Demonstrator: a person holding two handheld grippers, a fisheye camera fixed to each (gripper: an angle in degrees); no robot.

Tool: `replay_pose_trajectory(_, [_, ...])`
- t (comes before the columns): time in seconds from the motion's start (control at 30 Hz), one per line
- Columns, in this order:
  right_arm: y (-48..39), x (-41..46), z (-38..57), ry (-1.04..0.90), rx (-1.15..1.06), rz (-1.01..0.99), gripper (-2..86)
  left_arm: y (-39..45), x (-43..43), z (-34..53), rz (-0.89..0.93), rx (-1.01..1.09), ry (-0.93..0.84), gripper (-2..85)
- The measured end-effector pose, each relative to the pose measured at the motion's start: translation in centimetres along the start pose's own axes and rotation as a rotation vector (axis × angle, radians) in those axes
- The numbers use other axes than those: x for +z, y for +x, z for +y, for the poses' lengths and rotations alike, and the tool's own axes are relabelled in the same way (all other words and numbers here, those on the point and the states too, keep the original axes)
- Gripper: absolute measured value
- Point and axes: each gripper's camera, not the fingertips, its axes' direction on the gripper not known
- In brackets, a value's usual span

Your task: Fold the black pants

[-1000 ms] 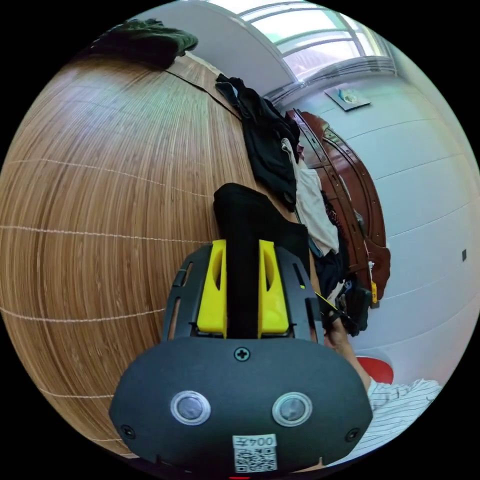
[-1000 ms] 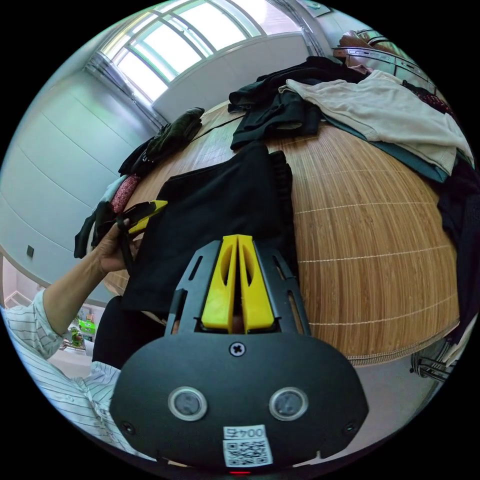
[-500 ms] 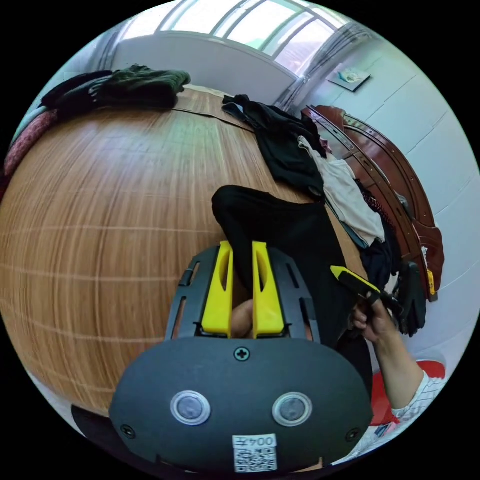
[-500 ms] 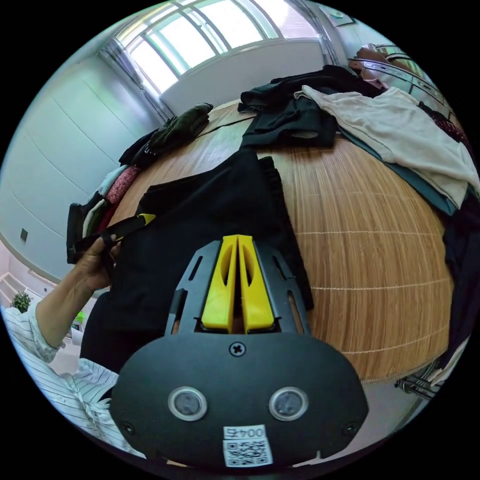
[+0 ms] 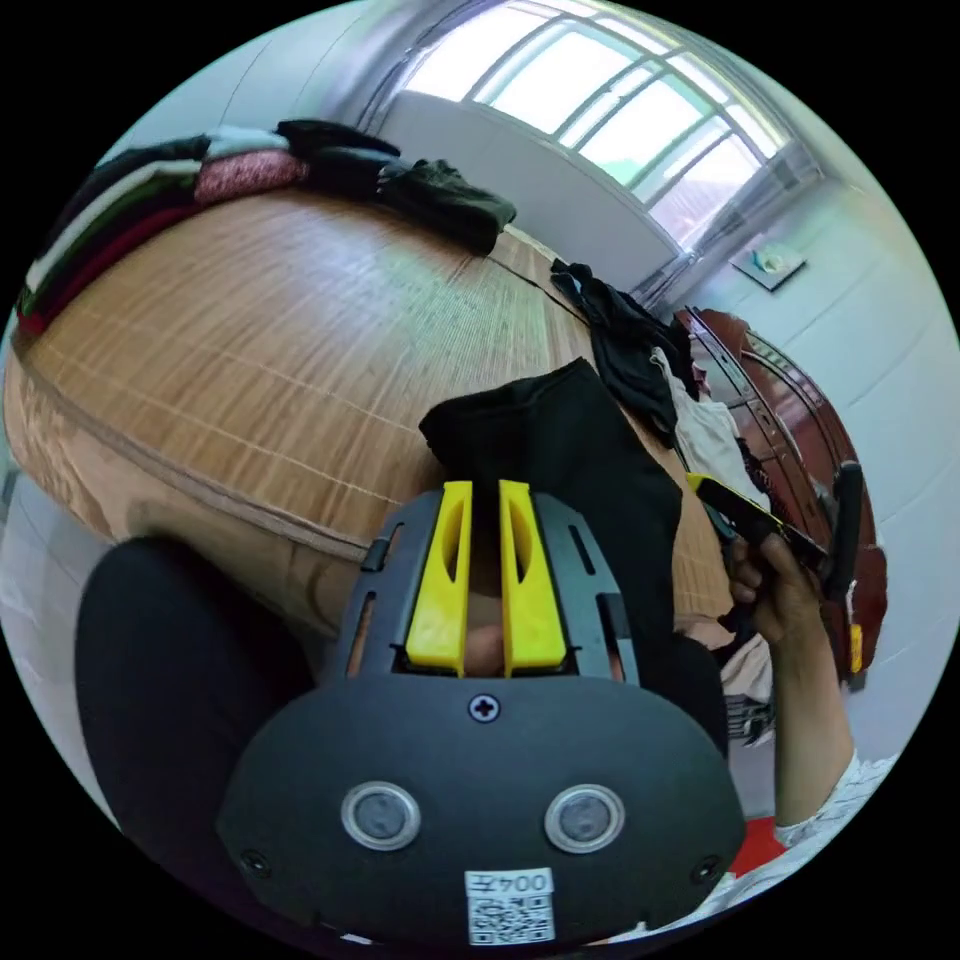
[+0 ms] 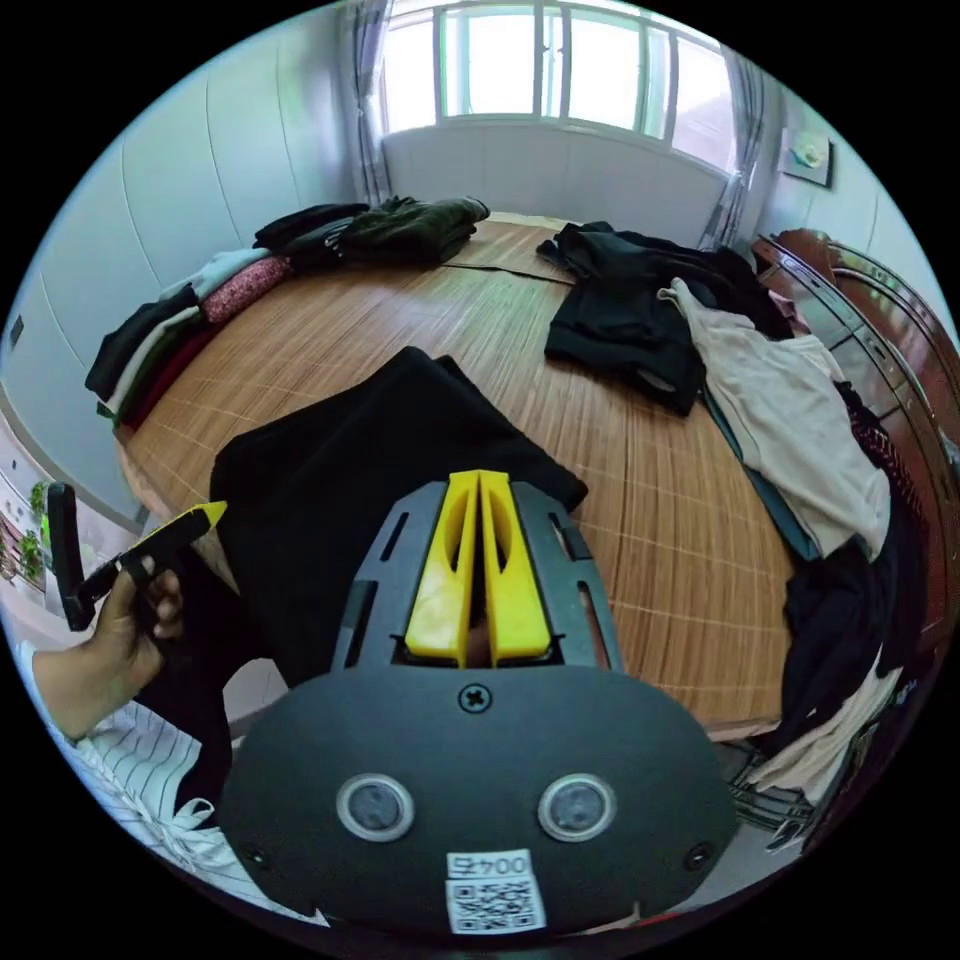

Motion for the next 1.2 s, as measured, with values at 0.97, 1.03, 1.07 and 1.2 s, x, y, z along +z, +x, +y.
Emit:
replay_pose_trajectory(0.97, [1.1, -3.2, 20.2, -0.070, 0.255, -0.420, 8.4, -6.1, 1.2, -12.9, 0.250, 0.065, -0.106, 0.1])
replay_pose_trajectory(1.03, [0.6, -2.7, 19.7, -0.086, 0.199, -0.364, 8.8, -4.3, 1.1, -14.0, 0.173, 0.121, -0.096, 0.1])
replay_pose_trajectory(1.07, [0.8, -1.9, 19.5, -0.111, 0.192, -0.355, 8.9, -3.5, 1.2, -14.7, 0.121, 0.136, -0.090, 0.2])
replay_pose_trajectory(1.2, [1.4, -0.1, 19.1, -0.141, 0.183, -0.390, 4.1, -3.4, 3.1, -16.2, -0.016, 0.203, -0.154, 0.4])
